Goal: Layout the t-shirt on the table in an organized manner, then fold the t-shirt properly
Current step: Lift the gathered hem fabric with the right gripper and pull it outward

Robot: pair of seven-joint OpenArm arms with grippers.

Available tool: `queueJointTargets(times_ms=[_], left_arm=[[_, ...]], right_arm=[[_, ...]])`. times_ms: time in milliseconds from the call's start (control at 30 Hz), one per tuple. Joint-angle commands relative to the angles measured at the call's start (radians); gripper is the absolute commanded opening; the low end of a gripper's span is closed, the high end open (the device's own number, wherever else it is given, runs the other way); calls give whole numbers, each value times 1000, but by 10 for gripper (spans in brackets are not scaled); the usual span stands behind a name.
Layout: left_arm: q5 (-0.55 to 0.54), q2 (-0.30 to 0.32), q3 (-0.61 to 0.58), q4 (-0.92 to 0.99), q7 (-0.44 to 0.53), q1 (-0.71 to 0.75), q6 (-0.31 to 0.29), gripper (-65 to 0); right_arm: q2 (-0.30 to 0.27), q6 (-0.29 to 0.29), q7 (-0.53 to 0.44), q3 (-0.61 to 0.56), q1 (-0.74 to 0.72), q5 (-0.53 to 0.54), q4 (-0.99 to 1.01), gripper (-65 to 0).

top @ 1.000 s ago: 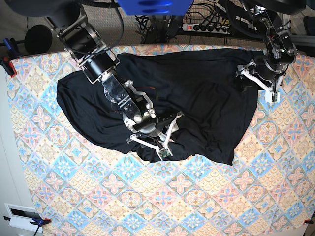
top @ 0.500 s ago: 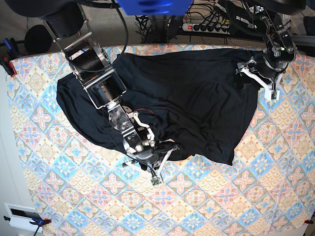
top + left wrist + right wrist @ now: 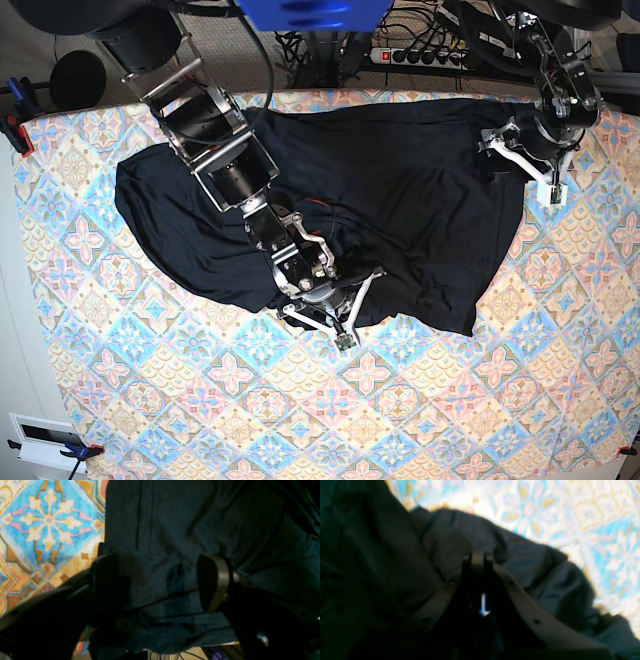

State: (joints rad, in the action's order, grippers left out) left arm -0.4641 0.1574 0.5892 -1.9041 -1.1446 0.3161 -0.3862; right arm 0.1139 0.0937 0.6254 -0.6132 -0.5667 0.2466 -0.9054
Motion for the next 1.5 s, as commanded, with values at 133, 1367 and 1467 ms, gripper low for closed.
queueJointTargets(times_ms=[133, 1367, 1467], left_arm=[[-8, 12, 7, -18, 19, -2, 0, -200], [-11, 5, 7, -21, 19, 27, 2, -200], [-11, 5, 7, -21, 19, 27, 2, -200]], right_arm=[[23, -18, -28, 0, -37, 3, -28, -643], [37, -22, -207, -262, -195, 4, 317, -640], [34, -22, -209, -256, -227, 4, 319, -628]])
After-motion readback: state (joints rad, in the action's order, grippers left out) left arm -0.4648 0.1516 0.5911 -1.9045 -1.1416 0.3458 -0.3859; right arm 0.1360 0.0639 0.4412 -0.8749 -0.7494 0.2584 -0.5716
